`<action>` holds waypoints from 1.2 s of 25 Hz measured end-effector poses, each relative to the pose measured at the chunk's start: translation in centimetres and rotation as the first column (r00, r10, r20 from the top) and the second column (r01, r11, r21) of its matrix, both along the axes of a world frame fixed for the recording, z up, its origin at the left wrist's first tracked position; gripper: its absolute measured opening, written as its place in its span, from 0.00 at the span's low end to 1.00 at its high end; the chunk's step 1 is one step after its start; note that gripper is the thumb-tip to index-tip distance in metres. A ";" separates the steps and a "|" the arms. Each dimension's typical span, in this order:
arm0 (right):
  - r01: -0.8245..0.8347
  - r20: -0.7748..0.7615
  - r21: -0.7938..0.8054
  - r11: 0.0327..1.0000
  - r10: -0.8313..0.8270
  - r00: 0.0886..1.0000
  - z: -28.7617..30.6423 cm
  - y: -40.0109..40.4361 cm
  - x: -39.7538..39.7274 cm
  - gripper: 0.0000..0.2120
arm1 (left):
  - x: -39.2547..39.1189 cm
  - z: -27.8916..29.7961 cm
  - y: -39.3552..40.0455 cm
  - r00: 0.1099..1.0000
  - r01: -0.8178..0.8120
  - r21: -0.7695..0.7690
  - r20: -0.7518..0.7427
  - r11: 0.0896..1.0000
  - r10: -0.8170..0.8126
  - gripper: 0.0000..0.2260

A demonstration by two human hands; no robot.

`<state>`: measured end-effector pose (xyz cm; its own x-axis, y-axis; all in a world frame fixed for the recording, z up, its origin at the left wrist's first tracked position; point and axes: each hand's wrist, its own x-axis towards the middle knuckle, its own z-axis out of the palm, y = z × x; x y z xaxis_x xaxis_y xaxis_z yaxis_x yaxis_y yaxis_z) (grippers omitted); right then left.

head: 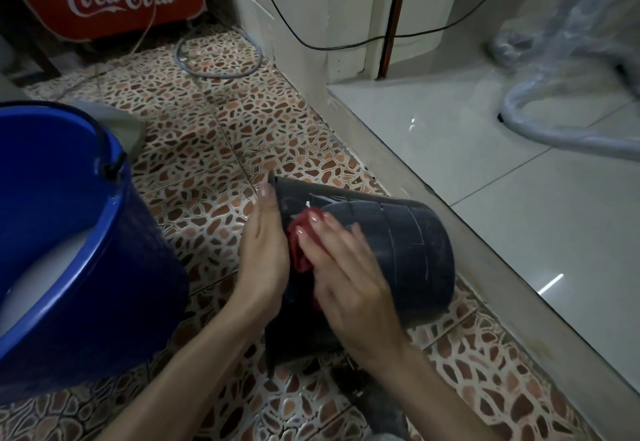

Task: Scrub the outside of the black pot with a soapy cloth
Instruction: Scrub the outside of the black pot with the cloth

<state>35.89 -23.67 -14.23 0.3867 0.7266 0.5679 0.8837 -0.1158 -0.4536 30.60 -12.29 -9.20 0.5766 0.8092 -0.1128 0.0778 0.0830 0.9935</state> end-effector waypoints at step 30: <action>0.360 -0.085 -0.348 0.866 -0.412 0.907 -0.1 2.1 5.8 0.25 | -4.9 -3.9 -3.6 0.993 0.011 0.119 0.118 0.993 -0.025 0.20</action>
<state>41.68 -21.60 -14.32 0.7356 0.6317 0.2448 0.6620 -0.5934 -0.4579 25.70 -15.90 -13.08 0.5950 0.8019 0.0534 -0.0417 -0.0355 0.9985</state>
